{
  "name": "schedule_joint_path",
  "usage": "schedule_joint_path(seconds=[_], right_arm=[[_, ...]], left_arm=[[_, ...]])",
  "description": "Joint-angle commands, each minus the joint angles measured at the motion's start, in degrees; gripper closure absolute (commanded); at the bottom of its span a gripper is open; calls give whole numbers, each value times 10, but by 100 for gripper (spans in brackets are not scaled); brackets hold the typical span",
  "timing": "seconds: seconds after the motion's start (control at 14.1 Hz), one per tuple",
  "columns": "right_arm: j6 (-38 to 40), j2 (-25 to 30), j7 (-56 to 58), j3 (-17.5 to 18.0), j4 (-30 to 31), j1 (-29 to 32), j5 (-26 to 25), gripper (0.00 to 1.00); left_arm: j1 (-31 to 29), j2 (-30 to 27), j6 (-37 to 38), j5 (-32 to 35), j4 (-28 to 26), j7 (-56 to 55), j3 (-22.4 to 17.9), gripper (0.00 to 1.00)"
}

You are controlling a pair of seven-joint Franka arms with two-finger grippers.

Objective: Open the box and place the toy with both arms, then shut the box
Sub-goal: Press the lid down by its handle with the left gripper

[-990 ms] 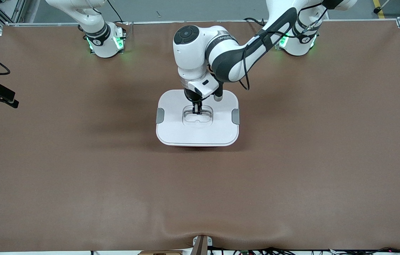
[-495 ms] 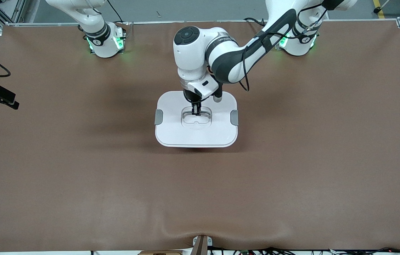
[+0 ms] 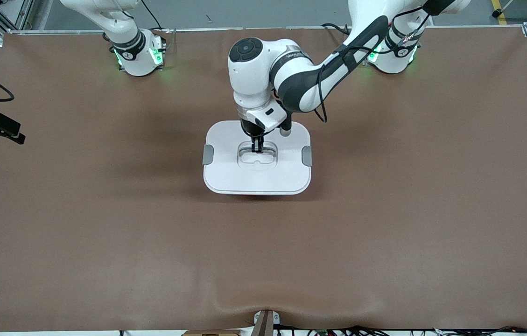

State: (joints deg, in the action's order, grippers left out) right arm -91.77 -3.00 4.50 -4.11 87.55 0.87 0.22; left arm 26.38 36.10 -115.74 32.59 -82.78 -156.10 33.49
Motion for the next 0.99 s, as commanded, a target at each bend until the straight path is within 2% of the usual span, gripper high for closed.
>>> schedule_joint_path(seconds=[0.0, 0.92], right_arm=[[2, -1, -5, 0, -6, -2, 0, 0], [1, -1, 2, 0, -8, 1, 0, 0]], left_arm=[[10, 14, -8, 25, 6, -42, -3, 100], [19, 1, 15, 28, -12, -46, 1, 100]])
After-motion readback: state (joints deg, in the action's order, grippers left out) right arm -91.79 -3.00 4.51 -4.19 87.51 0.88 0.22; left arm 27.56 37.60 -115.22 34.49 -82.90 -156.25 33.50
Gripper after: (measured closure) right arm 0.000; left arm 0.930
